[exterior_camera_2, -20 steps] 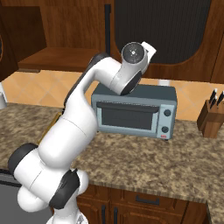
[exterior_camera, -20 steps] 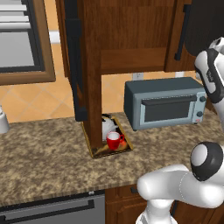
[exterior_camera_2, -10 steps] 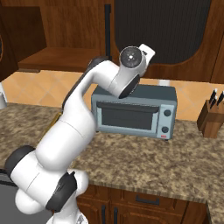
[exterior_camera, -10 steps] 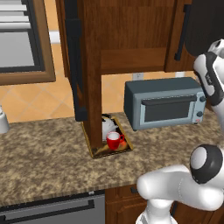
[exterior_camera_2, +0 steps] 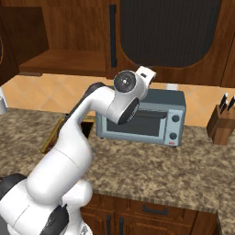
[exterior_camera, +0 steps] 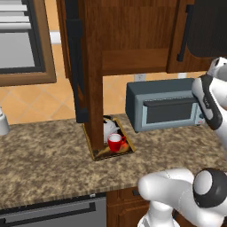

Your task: Pick the kettle from the counter and place it on the tray. Then pick the mug from the cabinet and place it on the tray. Then close the cabinet doors.

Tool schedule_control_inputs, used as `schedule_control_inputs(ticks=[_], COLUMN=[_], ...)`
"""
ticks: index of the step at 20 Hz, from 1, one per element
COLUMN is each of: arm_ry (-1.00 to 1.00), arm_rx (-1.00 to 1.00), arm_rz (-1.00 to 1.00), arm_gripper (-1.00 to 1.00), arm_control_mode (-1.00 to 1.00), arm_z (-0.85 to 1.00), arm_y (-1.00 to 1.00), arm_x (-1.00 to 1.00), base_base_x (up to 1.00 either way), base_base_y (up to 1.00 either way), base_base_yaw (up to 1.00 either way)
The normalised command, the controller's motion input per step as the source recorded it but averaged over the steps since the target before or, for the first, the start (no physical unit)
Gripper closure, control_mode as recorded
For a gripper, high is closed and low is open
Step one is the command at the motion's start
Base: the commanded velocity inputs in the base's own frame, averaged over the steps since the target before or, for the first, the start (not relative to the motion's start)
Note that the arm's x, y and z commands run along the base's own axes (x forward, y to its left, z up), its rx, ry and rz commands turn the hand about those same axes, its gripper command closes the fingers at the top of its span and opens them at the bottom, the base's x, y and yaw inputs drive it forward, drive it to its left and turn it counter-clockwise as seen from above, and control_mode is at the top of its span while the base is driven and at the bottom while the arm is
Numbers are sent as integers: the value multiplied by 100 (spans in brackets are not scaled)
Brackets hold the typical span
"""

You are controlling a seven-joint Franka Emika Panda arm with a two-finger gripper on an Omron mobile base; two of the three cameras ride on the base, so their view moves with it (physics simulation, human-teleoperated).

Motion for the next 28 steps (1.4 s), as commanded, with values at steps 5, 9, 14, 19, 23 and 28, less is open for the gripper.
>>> schedule_control_inputs(ticks=[5, 9, 14, 19, 23, 28], arm_ry=[0, 2, 5, -6, -6, -2], arm_rx=[-2, -4, 0, 0, 0, -18], arm_rz=[-5, -5, 0, 0, 0, 0], arm_gripper=[-100, -100, -100, -100, -100, -100], arm_control_mode=[-100, -100, -100, -100, -100, -100], arm_z=[-20, -18, -6, -8, -4, 0], arm_y=[1, 10, 2, 0, 3, 62], arm_x=[-89, -60, -1, -32, -51, -39], base_base_x=[0, 0, 0, 0, 0, 0], base_base_y=[0, 0, 0, 0, 0, 0], base_base_yaw=[0, 0, 0, 0, 0, 0])
